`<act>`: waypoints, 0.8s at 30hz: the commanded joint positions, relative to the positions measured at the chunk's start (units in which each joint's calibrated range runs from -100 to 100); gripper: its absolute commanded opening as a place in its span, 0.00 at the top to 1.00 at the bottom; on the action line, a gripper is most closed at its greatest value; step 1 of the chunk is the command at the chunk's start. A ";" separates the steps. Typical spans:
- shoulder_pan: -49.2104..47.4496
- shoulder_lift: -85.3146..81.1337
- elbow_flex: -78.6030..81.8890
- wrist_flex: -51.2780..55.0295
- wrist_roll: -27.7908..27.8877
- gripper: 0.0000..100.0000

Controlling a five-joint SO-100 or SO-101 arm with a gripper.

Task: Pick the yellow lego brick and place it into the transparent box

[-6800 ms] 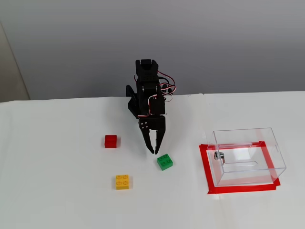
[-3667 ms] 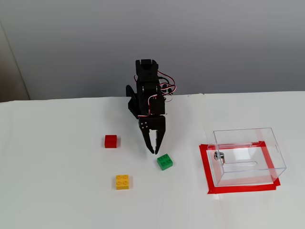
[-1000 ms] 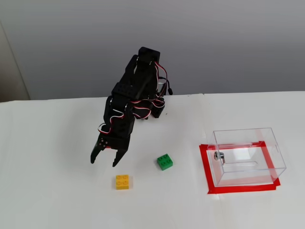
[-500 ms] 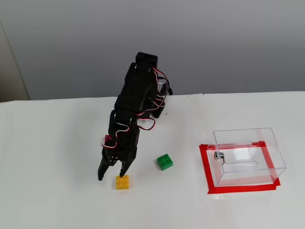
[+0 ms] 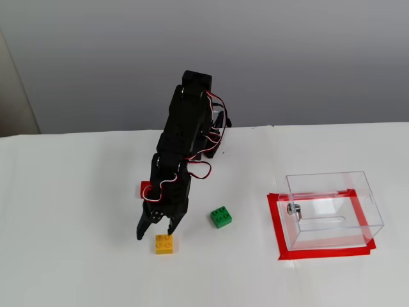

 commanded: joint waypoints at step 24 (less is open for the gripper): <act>1.23 1.35 -0.46 0.96 -0.12 0.47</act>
